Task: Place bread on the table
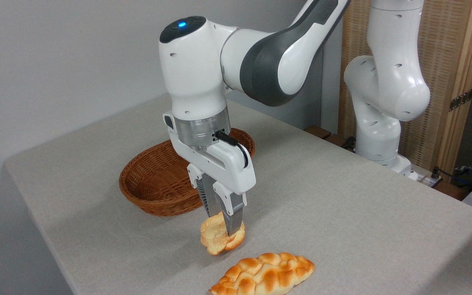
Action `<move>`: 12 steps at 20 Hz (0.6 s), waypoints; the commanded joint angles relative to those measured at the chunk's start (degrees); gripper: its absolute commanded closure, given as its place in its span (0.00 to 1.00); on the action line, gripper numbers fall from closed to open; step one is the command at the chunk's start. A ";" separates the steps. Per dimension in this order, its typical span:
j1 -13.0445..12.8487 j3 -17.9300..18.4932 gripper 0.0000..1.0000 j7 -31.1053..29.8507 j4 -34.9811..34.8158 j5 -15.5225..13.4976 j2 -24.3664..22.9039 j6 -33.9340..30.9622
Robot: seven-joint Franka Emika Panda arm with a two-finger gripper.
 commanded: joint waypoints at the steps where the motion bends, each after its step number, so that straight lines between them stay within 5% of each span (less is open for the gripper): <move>1: -0.43 0.62 0.00 0.85 0.54 0.92 0.03 0.96; 12: -0.95 0.09 0.00 -0.38 4.31 -0.05 -0.67 1.76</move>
